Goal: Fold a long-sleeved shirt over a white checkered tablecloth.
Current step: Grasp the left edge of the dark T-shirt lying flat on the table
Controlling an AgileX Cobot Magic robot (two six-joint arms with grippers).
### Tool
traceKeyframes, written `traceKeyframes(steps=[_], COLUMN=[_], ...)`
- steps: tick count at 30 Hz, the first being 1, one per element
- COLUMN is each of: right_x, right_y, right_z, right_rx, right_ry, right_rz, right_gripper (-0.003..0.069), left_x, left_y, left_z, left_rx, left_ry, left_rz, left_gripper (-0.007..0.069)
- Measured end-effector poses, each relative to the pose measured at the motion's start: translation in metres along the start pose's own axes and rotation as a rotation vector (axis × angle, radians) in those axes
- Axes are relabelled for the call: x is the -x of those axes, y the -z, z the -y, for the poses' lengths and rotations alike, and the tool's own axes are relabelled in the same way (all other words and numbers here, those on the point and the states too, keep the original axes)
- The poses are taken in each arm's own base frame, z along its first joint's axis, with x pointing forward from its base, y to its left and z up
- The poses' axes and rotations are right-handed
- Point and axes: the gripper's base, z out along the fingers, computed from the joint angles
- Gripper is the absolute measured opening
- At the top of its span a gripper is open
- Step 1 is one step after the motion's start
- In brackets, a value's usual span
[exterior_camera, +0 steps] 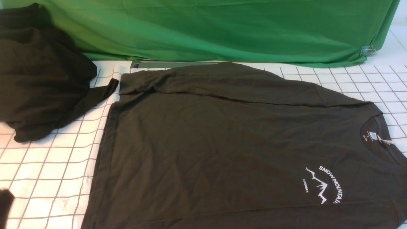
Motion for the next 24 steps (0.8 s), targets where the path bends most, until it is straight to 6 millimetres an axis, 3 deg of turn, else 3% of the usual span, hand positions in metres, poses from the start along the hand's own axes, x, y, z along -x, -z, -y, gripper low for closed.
traceKeyframes(steps=[9, 13, 14, 15, 16, 17, 19, 22, 24], right_x=[0.002, 0.015, 0.021, 0.022, 0.029, 0.029, 0.035, 0.037, 0.039], right_y=[0.0, 0.001, 0.002, 0.003, 0.005, 0.005, 0.007, 0.009, 0.01], right_z=[0.0, 0.001, 0.003, 0.003, 0.006, 0.007, 0.01, 0.011, 0.012], right_rx=[-0.003, 0.008, 0.018, 0.02, 0.039, 0.041, 0.061, 0.067, 0.069], right_ry=[-0.008, -0.261, -0.422, -0.462, -0.656, -0.675, -0.819, -0.86, -0.87], right_rz=[0.026, 0.169, 0.235, 0.253, 0.335, 0.343, 0.415, 0.457, 0.485], right_gripper=[0.0242, 0.0242, 0.0242, 0.0242, 0.0242, 0.0242, 0.0242, 0.0242, 0.0242], left_x=[0.043, 0.073, 0.093, 0.099, 0.124, 0.127, 0.149, 0.154, 0.142], left_y=[0.011, 0.019, 0.021, 0.02, 0.018, 0.017, -0.002, -0.025, -0.05], left_z=[-0.004, 0.01, 0.021, 0.025, 0.038, 0.039, 0.05, 0.055, 0.056], left_rx=[-0.07, -0.18, -0.211, -0.21, -0.183, -0.176, -0.05, 0.033, 0.051], left_ry=[0.448, 0.549, 0.528, 0.504, 0.442, 0.435, 0.299, 0.158, 0.068], left_rz=[0.494, 0.55, 0.501, 0.476, 0.354, 0.337, 0.062, -0.236, -0.495], left_gripper=[0.0015, 0.0015, 0.0015, 0.0015, 0.0015, 0.0015, 0.0015, 0.0015, 0.0015])
